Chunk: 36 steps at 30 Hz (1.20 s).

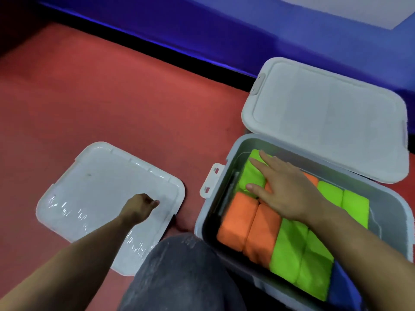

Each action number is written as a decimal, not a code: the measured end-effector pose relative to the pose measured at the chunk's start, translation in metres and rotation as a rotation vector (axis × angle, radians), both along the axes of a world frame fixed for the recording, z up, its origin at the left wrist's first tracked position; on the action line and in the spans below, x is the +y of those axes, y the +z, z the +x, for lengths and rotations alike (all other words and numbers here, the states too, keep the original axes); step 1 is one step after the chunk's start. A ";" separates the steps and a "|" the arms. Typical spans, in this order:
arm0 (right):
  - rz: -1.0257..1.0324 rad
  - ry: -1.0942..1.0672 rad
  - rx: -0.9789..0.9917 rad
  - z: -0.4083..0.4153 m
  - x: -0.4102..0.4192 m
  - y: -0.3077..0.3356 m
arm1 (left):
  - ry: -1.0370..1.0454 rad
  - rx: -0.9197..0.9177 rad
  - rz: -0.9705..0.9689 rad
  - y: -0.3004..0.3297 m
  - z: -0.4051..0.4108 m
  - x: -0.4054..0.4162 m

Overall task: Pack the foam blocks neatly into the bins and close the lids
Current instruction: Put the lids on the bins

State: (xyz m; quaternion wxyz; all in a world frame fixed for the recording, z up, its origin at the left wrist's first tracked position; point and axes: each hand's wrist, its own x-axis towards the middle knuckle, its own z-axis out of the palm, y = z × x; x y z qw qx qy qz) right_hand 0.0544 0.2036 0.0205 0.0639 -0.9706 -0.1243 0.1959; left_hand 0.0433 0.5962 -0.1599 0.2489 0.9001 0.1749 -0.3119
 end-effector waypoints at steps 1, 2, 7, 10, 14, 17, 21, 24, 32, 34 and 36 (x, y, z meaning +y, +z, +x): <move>0.004 0.015 -0.002 0.002 0.003 -0.002 | -0.022 0.003 0.017 -0.013 -0.009 0.000; 0.014 0.031 -0.003 0.003 0.006 -0.004 | -0.030 0.007 0.021 -0.024 -0.016 -0.002; 0.068 0.030 0.040 0.008 0.009 -0.012 | -0.019 0.089 0.052 -0.067 -0.034 -0.017; 0.114 0.015 0.054 0.009 0.008 -0.014 | -0.029 0.134 0.091 -0.086 -0.037 -0.024; 0.158 -0.035 0.095 0.014 0.005 -0.017 | -0.058 0.159 0.154 -0.098 -0.033 -0.035; 0.173 -0.075 0.152 0.018 0.002 -0.020 | -0.073 0.160 0.174 -0.104 -0.030 -0.039; 0.187 -0.092 0.184 0.021 0.002 -0.018 | -0.098 0.113 0.173 -0.102 -0.025 -0.041; 0.206 -0.106 0.182 0.024 0.004 -0.011 | -0.099 -0.013 0.129 -0.082 -0.015 -0.036; 0.245 -0.084 0.076 0.023 0.020 0.024 | -0.100 -0.387 0.114 0.050 0.088 -0.019; 0.262 -0.087 0.046 0.019 0.020 0.035 | -0.095 -0.468 0.120 0.091 0.107 -0.016; 0.263 -0.095 0.019 0.013 0.017 0.043 | -0.099 -0.552 0.143 0.129 0.122 -0.013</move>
